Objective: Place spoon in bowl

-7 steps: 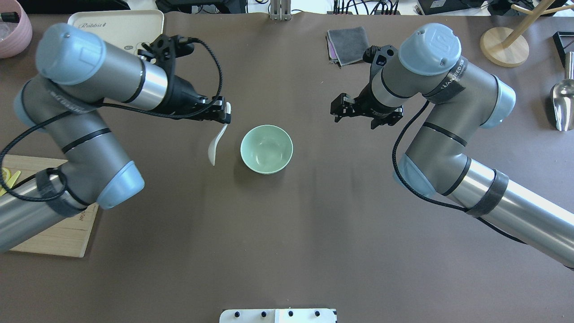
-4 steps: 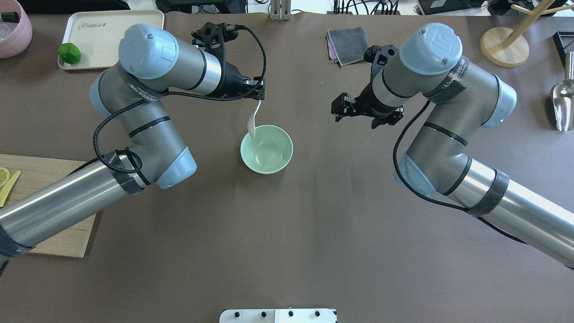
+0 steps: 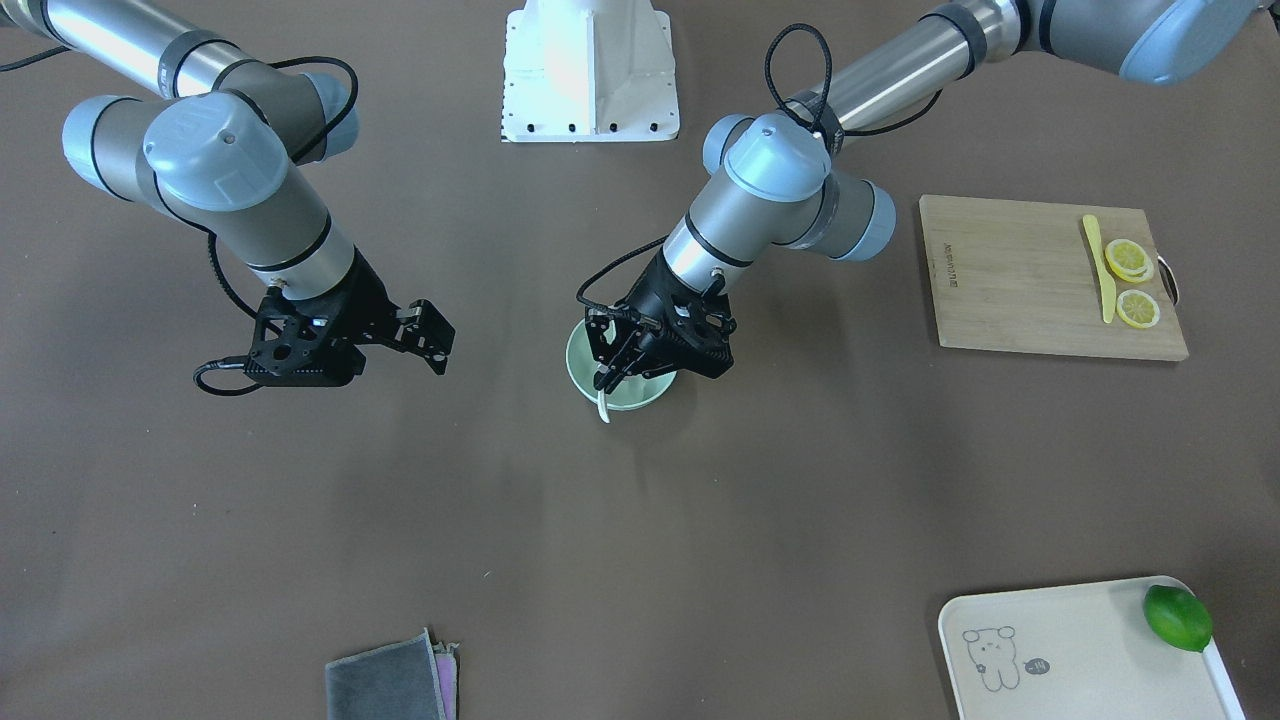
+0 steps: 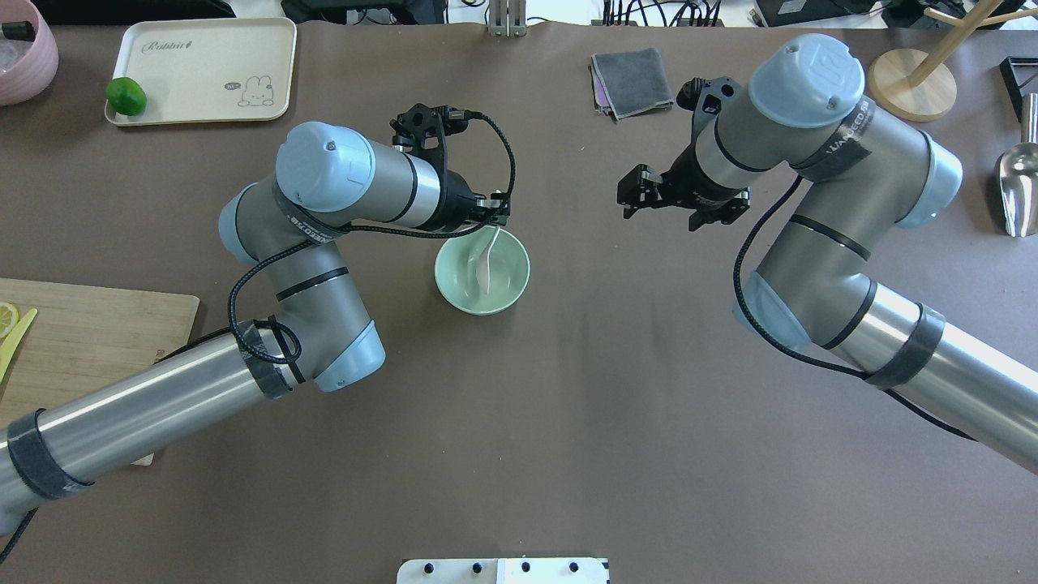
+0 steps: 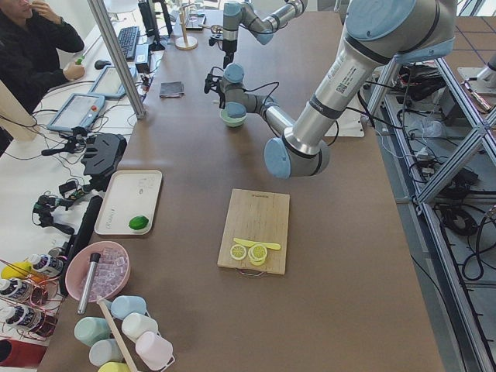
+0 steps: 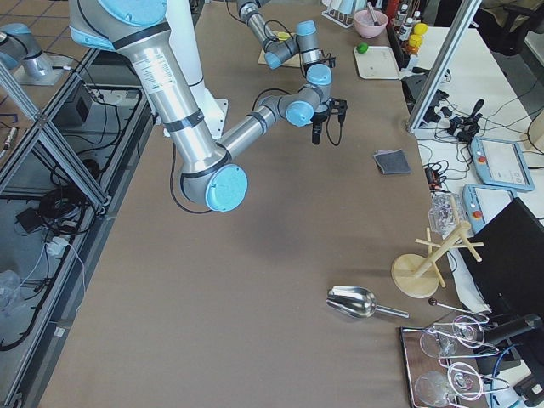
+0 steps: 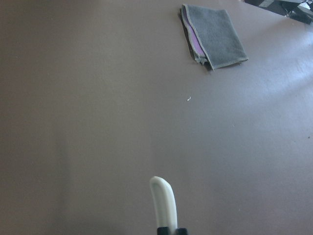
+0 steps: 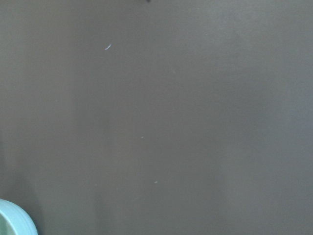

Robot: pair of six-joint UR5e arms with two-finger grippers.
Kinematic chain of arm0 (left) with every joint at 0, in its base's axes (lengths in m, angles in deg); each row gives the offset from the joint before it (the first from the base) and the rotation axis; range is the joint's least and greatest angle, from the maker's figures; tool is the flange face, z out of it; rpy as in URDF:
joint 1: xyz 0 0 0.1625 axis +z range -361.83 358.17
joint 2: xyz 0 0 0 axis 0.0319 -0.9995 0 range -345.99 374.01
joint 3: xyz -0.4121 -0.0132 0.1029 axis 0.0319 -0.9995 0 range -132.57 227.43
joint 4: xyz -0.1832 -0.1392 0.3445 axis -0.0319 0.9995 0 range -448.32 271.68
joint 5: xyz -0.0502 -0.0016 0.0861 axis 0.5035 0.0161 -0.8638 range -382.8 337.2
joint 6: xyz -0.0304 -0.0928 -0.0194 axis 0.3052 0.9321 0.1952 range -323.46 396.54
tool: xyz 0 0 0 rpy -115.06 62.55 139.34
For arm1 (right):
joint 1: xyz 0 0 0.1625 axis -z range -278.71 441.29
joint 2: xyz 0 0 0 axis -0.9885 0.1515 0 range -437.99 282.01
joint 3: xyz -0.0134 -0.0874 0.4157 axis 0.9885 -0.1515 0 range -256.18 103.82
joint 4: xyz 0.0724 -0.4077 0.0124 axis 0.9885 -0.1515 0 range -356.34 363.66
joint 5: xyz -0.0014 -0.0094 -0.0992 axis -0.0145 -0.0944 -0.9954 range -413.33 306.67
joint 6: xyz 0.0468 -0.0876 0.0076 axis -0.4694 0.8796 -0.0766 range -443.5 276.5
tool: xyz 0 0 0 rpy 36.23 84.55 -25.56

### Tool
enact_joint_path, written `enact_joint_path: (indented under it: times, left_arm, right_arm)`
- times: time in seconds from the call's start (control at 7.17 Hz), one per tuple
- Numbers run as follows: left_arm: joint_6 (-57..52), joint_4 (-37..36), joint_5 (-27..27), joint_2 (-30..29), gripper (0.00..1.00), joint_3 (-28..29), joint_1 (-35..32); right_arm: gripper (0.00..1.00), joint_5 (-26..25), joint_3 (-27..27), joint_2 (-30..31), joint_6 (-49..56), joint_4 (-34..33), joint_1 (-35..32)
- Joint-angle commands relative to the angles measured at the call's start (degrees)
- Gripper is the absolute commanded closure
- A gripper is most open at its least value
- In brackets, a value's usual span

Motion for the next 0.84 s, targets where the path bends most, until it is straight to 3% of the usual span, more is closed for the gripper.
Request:
enact_joint_path:
  times: [0.0,0.14,0.28,0.7]
  left_arm:
    - [-0.2,0.8,-0.1,1.4,1.00,-0.4,0.6]
    - [-0.3,0.8,0.0,1.5,0.80,-0.4,0.5]
    - [-0.7,0.9,0.0,1.7,0.03,-0.5,0.6]
    - [-9.9,0.3,0.1,6.3,0.02,-6.7,-2.5]
  right_arm:
    - [0.00,1.9,1.6,3.4,4.1,-0.2,-2.7]
    - [0.00,3.1,1.6,3.5,4.2,-0.1,-3.4]
    - [0.00,3.3,1.6,3.5,4.1,-0.1,-3.7]
    - [0.00,7.4,1.8,7.3,13.7,-0.3,-10.1]
